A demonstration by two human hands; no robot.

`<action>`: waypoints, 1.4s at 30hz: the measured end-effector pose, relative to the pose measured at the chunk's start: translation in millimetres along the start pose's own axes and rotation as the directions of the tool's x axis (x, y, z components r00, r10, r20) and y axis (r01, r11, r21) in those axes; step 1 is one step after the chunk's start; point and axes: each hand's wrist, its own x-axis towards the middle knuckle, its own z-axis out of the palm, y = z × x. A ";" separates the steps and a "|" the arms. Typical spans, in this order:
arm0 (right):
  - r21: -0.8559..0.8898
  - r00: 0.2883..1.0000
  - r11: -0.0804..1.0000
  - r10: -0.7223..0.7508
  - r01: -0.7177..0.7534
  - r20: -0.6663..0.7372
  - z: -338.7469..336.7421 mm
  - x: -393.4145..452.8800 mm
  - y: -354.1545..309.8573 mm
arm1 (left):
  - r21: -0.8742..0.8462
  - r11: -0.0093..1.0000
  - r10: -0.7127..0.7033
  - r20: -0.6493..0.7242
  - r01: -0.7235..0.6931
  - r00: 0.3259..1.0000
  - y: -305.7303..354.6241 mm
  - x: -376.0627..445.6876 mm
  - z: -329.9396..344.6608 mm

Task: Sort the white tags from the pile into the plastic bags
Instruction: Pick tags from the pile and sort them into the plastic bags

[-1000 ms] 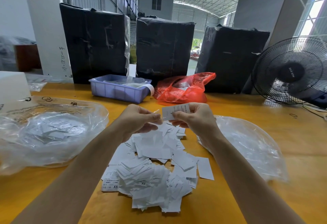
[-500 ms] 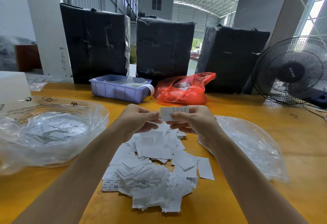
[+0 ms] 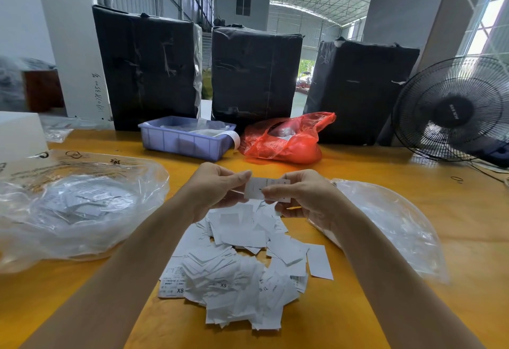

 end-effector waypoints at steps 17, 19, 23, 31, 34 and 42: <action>-0.150 0.995 0.983 -0.104 0.102 -0.009 15.8 1.7 3.7 | -0.072 0.997 -0.008 -0.032 0.006 0.999 -14.6 2.8 14.8; -0.143 0.983 0.979 -0.162 0.148 -0.091 14.7 2.5 4.4 | -0.113 0.993 -0.024 -0.039 0.020 0.999 -14.8 3.5 15.7; -0.169 0.935 0.949 -0.296 0.265 -0.198 14.2 3.5 6.2 | -0.160 0.986 -0.052 -0.066 0.041 0.996 -15.9 4.3 17.1; -0.071 0.951 0.967 -0.253 0.244 -0.178 15.2 4.9 8.2 | -0.163 0.982 -0.107 -0.076 0.093 0.991 -16.6 5.2 16.8; 0.006 0.949 0.984 -0.172 0.180 -0.265 9.7 6.5 9.6 | -0.120 0.980 -0.159 -0.012 0.156 0.987 -14.9 7.8 13.1; 0.014 0.925 0.983 -0.166 0.182 -0.342 -2.1 7.0 7.4 | -0.003 0.988 -0.153 0.142 0.155 0.978 -15.8 7.8 -4.6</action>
